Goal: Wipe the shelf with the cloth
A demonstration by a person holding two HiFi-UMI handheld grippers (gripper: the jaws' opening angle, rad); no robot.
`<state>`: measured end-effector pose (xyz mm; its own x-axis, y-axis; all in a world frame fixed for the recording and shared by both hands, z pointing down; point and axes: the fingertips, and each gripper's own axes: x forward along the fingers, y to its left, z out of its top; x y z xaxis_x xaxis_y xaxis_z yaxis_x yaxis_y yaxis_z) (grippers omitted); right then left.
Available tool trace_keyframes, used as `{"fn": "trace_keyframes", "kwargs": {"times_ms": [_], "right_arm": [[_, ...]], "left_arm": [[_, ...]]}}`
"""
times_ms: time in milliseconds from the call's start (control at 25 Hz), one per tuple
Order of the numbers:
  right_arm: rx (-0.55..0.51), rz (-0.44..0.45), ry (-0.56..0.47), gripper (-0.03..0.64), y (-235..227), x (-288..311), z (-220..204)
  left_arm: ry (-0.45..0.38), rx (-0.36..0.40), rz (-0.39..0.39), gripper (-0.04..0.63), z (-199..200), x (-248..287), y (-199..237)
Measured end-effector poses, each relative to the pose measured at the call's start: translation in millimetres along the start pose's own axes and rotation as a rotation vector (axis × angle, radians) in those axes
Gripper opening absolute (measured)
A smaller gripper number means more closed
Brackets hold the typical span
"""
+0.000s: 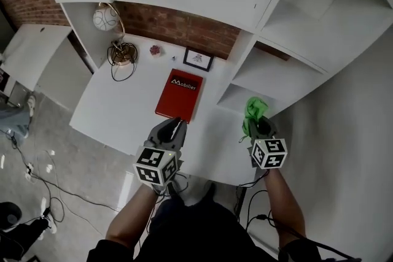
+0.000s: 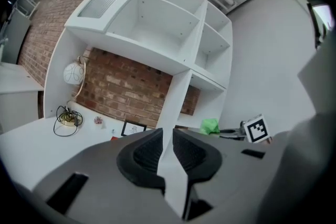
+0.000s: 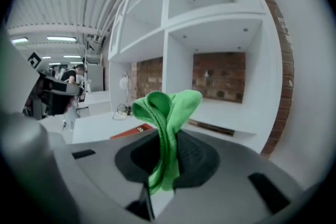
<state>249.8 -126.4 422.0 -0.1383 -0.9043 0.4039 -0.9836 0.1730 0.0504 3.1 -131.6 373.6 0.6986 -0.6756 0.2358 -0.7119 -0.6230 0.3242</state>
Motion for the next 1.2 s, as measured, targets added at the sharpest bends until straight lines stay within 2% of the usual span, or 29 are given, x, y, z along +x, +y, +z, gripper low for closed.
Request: {"fn": "trace_keyframes", "kwargs": {"times_ms": [160,400,600,720,920,1200], "right_arm": [[0.016,0.018,-0.148,0.054,21,-24,53],[-0.005,0.026,-0.296,0.055,41,-54,103],[-0.043,0.013,-0.365,0.054,45,-75,130],[-0.047,0.019,-0.398,0.055,49,-83,142],[-0.057,0.016,-0.447,0.054,51,-98,158],[-0.053,0.039,-0.466,0.055,52,-101,169]], "left_arm": [[-0.045,0.053,0.007,0.057,29,-1,-12],[-0.115,0.093,0.042,0.057,67,-11,-21],[-0.179,0.117,0.046,0.057,96,-17,-37],[-0.219,0.084,0.013,0.057,108,-20,-50],[-0.257,0.083,-0.013,0.057,117,-25,-66],[-0.287,0.073,0.012,0.057,121,-34,-64]]}}
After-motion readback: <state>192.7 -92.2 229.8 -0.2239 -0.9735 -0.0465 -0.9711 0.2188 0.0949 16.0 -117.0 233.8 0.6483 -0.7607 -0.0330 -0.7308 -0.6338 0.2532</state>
